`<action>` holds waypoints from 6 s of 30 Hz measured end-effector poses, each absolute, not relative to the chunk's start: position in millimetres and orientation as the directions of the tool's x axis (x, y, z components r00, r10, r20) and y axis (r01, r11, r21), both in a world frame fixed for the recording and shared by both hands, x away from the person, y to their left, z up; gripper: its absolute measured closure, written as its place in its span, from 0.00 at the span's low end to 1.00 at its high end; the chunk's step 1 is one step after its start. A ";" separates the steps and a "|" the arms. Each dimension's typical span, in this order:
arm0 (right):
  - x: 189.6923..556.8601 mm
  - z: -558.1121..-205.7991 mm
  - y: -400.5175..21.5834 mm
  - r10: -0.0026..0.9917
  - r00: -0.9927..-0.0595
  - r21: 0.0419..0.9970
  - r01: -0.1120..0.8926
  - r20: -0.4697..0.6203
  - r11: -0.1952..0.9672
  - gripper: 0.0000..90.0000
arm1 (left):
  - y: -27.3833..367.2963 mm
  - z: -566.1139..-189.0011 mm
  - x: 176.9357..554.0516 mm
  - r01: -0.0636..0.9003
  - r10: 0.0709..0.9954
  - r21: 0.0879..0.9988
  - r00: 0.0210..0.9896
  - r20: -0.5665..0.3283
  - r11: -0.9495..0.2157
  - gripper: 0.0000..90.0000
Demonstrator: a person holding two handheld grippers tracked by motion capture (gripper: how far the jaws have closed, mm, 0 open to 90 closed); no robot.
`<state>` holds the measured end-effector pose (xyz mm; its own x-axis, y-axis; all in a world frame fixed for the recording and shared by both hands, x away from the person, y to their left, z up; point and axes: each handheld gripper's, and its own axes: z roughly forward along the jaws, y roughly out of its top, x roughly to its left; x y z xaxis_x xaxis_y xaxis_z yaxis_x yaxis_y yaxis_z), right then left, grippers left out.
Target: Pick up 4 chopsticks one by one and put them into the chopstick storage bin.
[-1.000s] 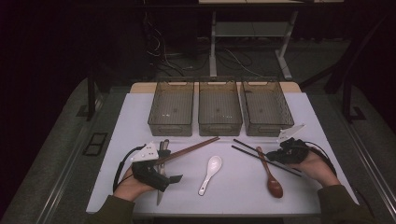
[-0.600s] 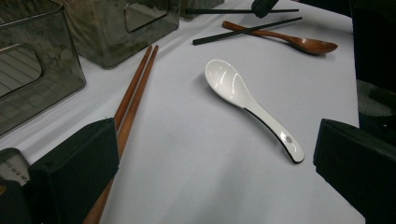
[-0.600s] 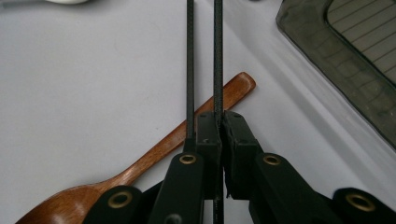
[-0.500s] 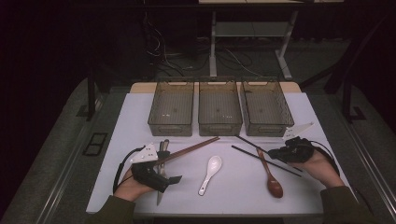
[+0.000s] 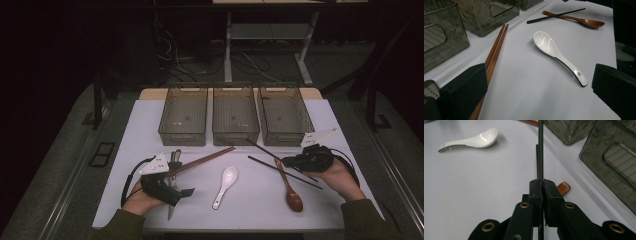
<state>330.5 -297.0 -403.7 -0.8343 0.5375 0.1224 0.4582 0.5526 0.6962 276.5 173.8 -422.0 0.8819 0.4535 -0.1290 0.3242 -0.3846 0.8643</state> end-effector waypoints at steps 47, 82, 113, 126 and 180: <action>368.3 -358.5 -221.2 0.594 -0.793 0.757 0.469 0.135 0.455 0.95 | 172.5 -421.0 277.6 0.326 0.467 0.876 0.874 -0.136 -0.355 0.00; 432.0 -344.5 -123.8 0.620 -0.776 0.714 0.501 0.120 0.489 0.95 | 169.5 -419.3 275.4 0.311 0.452 0.877 0.883 -0.125 -0.366 0.00; 482.9 -347.6 -14.4 0.620 -0.771 0.753 0.493 0.145 0.436 0.95 | 170.9 -417.9 274.8 0.301 0.434 0.881 0.892 -0.125 -0.365 0.00; 496.3 -363.6 21.6 0.629 -0.765 0.754 0.494 0.141 0.433 0.95 | 170.5 -418.1 274.1 0.304 0.427 0.881 0.894 -0.133 -0.362 0.00; 471.2 -346.6 -43.2 0.558 -0.818 0.750 0.455 0.140 0.480 0.42 | 169.4 -419.6 274.0 0.303 0.428 0.875 0.895 -0.125 -0.378 0.00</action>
